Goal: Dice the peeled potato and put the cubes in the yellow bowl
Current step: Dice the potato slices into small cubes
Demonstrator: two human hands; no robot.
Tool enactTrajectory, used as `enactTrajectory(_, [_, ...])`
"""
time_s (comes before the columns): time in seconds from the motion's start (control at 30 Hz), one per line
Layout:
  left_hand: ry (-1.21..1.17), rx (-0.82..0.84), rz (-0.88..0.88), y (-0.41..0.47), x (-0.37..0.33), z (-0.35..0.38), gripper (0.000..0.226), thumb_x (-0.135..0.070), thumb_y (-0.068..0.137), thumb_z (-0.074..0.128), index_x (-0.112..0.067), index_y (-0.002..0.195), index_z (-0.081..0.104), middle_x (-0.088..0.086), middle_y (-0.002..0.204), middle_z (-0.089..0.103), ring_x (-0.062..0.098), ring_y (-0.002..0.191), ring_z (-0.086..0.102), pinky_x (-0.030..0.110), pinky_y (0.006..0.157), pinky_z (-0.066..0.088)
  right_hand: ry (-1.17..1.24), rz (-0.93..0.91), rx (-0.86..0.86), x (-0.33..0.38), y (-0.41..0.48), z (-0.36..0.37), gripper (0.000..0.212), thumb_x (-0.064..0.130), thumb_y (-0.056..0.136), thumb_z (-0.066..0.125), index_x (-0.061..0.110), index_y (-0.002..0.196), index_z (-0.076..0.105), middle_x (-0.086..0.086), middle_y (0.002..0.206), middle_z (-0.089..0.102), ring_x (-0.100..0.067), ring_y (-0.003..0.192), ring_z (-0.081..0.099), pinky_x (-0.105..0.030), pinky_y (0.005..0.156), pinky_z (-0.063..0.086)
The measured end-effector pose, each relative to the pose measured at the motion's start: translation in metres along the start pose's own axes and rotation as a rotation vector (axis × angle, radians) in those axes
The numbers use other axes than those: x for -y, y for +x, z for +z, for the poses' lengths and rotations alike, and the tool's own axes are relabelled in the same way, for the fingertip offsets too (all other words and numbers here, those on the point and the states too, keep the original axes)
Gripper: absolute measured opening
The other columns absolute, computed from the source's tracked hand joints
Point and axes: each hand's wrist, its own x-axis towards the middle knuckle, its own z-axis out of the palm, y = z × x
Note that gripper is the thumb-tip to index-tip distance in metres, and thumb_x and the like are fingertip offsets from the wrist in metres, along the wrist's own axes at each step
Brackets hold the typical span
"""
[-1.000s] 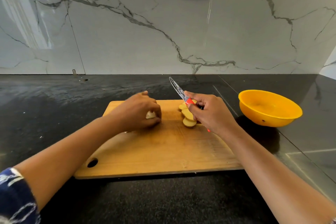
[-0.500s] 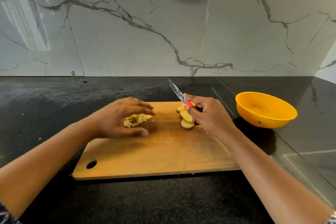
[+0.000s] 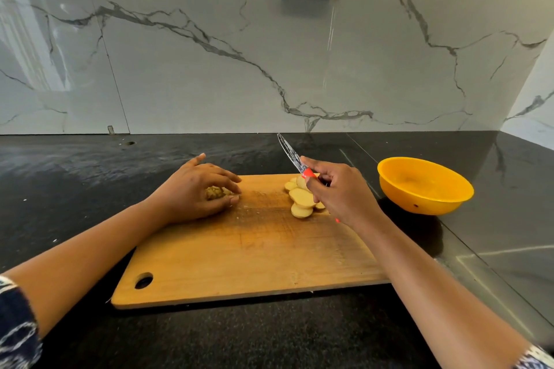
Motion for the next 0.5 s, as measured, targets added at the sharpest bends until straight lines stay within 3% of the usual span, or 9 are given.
enactTrajectory(0.13, [-0.136,-0.14,-0.096,0.007,-0.01,-0.004,0.04,-0.067,0.073,0.045,-0.036,0.085,0.067,-0.029,0.108,0.057,-0.014,0.102,0.052,0.047,0.115,0.018,0.015,0.027,-0.024,-0.001,0.001,-0.003,0.038,0.024,0.094,0.057,0.027,0.132,0.055,0.013,0.061,0.061,-0.01,0.052,0.054,-0.029,0.054,0.05])
enactTrajectory(0.23, [-0.196,-0.217,-0.11,0.019,-0.033,-0.006,0.048,-0.069,0.074,0.054,-0.024,0.069,0.07,-0.02,0.096,0.065,-0.001,0.093,0.059,0.037,0.105,0.035,-0.015,0.032,-0.058,-0.002,0.001,-0.006,0.039,0.024,0.094,0.056,0.025,0.133,0.056,0.008,0.074,0.068,-0.017,0.063,0.063,-0.033,0.063,0.055])
enactTrajectory(0.33, [-0.23,-0.081,-0.19,0.038,-0.07,-0.003,0.047,-0.063,0.072,0.055,-0.024,0.092,0.071,-0.01,0.104,0.067,0.006,0.098,0.058,0.033,0.089,0.051,-0.072,0.052,-0.106,-0.006,0.004,-0.008,0.04,0.025,0.094,0.056,0.026,0.133,0.055,0.004,0.089,0.072,-0.012,0.061,0.06,-0.027,0.057,0.051])
enactTrajectory(0.4, [-0.09,0.06,-0.207,0.056,-0.088,0.009,0.049,-0.061,0.078,0.056,-0.028,0.113,0.064,-0.01,0.113,0.064,0.006,0.102,0.056,0.03,0.09,0.049,-0.106,0.067,-0.119,-0.009,0.004,-0.009,0.04,0.026,0.095,0.055,0.025,0.135,0.053,0.005,0.088,0.07,-0.008,0.058,0.053,-0.019,0.053,0.041])
enactTrajectory(0.5, [0.085,0.189,-0.26,0.077,-0.103,0.026,0.067,-0.071,0.076,0.052,-0.032,0.13,0.049,-0.011,0.122,0.06,0.011,0.11,0.054,0.035,0.095,0.043,-0.131,0.08,-0.124,-0.012,0.004,-0.009,0.04,0.027,0.095,0.055,0.024,0.135,0.053,0.005,0.095,0.071,-0.006,0.059,0.053,-0.016,0.053,0.038])
